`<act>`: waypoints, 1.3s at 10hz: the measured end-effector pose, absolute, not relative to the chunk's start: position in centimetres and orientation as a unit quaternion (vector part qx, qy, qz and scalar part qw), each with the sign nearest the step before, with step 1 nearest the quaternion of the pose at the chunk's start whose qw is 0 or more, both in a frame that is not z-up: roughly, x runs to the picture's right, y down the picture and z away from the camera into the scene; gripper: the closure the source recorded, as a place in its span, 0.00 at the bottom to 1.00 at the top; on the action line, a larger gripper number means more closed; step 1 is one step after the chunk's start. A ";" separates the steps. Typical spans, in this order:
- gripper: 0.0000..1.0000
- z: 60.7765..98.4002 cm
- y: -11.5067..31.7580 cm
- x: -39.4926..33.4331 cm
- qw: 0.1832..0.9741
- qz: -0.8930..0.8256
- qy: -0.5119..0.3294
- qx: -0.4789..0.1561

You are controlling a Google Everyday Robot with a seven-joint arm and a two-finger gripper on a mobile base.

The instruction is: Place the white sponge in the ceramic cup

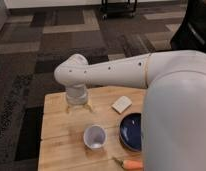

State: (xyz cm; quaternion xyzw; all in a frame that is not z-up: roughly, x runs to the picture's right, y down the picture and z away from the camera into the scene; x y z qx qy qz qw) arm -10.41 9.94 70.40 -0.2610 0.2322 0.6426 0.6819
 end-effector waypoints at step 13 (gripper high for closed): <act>0.35 72.1 6.4 -2.7 0.634 0.704 0.216 -0.235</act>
